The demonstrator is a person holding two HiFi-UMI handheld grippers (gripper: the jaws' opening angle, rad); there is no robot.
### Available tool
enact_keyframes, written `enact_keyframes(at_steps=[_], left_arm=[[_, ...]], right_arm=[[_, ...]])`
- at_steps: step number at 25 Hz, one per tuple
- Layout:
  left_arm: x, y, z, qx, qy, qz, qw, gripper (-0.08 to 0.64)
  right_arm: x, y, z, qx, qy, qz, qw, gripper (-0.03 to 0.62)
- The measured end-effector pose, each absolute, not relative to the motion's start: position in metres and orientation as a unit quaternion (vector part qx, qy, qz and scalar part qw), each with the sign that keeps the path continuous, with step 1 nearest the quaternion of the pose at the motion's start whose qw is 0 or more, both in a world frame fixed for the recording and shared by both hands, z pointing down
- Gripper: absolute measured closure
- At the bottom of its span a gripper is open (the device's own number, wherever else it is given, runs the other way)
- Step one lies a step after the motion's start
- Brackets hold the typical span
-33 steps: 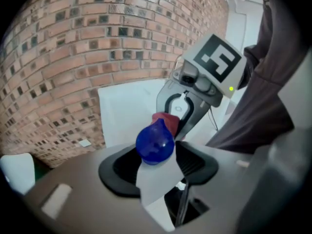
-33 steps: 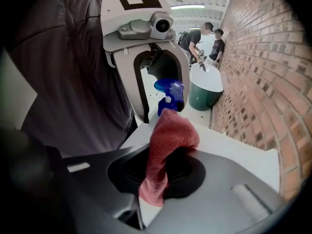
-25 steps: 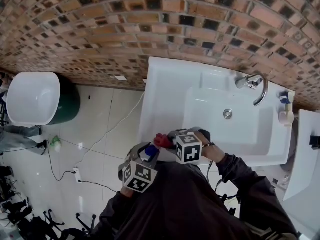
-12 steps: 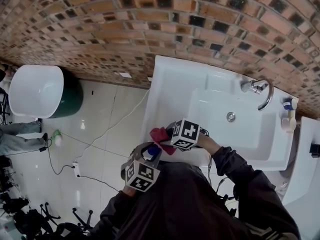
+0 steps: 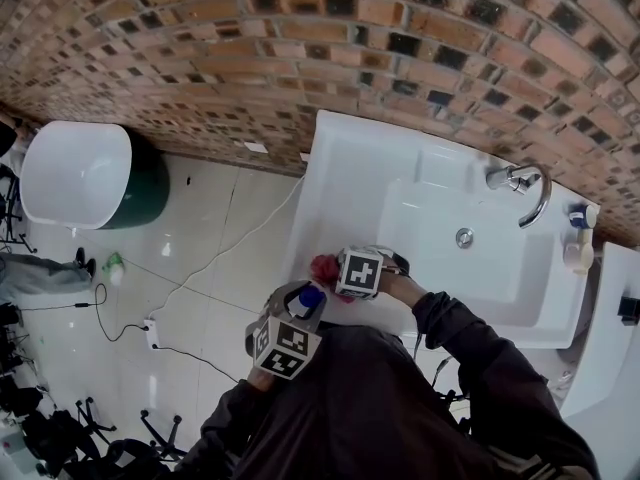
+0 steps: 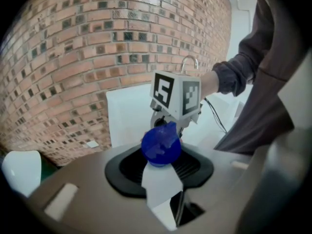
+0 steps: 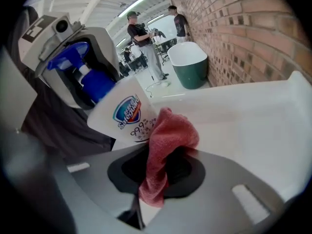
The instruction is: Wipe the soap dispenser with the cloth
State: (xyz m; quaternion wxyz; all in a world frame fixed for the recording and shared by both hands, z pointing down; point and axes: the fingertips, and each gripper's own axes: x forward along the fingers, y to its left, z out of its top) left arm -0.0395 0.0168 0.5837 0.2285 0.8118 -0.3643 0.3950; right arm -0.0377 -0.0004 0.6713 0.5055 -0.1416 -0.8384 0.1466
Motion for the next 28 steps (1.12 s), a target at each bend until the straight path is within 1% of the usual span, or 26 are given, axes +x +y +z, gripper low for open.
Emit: enact_keyframes(at_steps=[3,5,7,13,19,22,28], left_arm=[[-0.039,0.016,0.583,0.815,-0.363,0.397,0.216,0.409],[-0.038,0.016,0.579,0.819,-0.362,0.392,0.211,0.376],[-0.038,0.017,0.575,0.823,-0.361,0.385,0.21,0.365],[-0.044,0.02,0.566,0.826,-0.377,0.361,0.214,0.362],[-0.051,0.023,0.549,0.839,-0.395,0.312,0.206,0.362],[-0.054,0.026,0.542,0.847,-0.396,0.293,0.2,0.362],[-0.055,0.029,0.54,0.851,-0.391,0.288,0.2,0.362]], right_arm=[[-0.034,-0.009,0.649,-0.101,-0.863,0.164,0.468,0.532],[-0.03,-0.016,0.629,-0.072,-0.881,0.175,0.434,0.532],[-0.024,-0.021,0.612,-0.049,-0.895,0.176,0.407,0.532],[-0.005,-0.02,0.572,0.0,-0.916,0.175,0.362,0.532],[0.001,-0.006,0.518,0.04,-0.942,0.184,0.278,0.532],[0.003,0.001,0.508,0.057,-0.945,0.187,0.262,0.532],[0.0,0.007,0.5,0.062,-0.948,0.182,0.255,0.532]])
